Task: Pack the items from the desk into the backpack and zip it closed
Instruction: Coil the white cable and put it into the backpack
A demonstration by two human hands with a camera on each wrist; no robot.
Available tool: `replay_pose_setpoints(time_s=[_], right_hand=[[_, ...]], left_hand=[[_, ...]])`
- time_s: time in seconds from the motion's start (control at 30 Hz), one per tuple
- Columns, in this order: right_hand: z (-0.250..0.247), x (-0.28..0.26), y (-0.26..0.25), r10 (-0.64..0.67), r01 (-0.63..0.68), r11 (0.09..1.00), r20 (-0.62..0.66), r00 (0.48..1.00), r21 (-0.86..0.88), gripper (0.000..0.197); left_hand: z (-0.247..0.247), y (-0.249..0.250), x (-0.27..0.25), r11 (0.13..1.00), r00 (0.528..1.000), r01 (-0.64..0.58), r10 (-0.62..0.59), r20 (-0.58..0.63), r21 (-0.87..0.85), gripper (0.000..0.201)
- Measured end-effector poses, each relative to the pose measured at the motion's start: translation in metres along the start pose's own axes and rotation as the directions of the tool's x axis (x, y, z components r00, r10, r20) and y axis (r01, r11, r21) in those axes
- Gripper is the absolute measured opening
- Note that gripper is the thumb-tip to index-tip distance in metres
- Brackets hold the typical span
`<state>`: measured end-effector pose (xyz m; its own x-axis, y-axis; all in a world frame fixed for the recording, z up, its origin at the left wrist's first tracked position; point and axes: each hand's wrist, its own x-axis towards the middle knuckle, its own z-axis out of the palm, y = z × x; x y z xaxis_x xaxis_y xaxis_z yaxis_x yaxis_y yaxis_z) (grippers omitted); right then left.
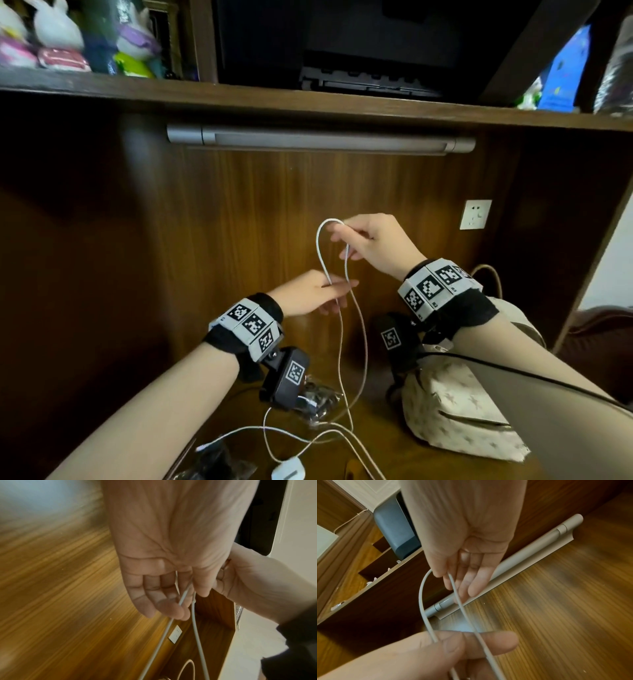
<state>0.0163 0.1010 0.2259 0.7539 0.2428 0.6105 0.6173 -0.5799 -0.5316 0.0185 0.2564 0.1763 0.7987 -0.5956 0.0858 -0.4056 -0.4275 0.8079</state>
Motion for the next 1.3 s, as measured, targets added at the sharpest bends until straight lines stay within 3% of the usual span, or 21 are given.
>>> replay_pose_setpoints(time_s=[0.17,0.33,0.5,0.6,0.77,0.83,0.97,1.17,1.3], right_hand=[[-0.013,-0.004,0.004,-0.004,0.004,1.0,0.015,1.0,0.007,0.029],[-0.019,-0.009,0.004,0.023,-0.024,0.999,0.027,0.999,0.046,0.025],[-0.026,-0.015,0.006,0.031,-0.031,0.999,0.017,0.999,-0.012,0.03],[-0.034,-0.022,0.02,0.138,-0.137,0.99,0.033,0.99,-0.046,0.041],[-0.032,-0.045,0.037,0.353,-0.371,0.928,0.224,0.909,0.044,0.069],[-0.024,-0.052,0.041,0.393,-0.433,0.899,0.322,0.861,0.061,0.06],[-0.005,-0.062,0.052,0.373,-0.415,0.91,0.433,0.82,0.002,0.024],[0.01,-0.078,0.062,0.493,-0.577,0.811,0.42,0.762,0.095,0.017],[0.019,-0.078,0.058,0.493,-0.624,0.736,0.424,0.76,0.262,0.036]], left_hand=[[0.008,0.005,0.004,0.994,0.994,-0.093,0.089,-0.067,-0.056,0.019],[0.016,0.007,0.013,0.995,0.997,-0.075,0.073,-0.031,-0.062,0.025],[0.031,0.012,0.021,0.988,0.993,-0.101,0.093,-0.076,-0.118,0.012],[0.028,0.014,0.026,0.979,0.99,-0.097,0.076,-0.123,-0.177,0.018],[0.01,0.027,0.034,0.943,0.951,-0.184,0.099,-0.294,-0.277,0.021],[0.003,0.035,0.036,0.923,0.926,-0.234,0.115,-0.36,-0.305,0.02],[-0.01,0.047,0.04,0.892,0.872,-0.328,0.159,-0.463,-0.312,0.021],[-0.031,0.048,0.03,0.85,0.791,-0.421,0.174,-0.586,-0.317,0.019],[-0.024,0.047,0.022,0.829,0.802,-0.468,0.253,-0.541,-0.305,0.017]])
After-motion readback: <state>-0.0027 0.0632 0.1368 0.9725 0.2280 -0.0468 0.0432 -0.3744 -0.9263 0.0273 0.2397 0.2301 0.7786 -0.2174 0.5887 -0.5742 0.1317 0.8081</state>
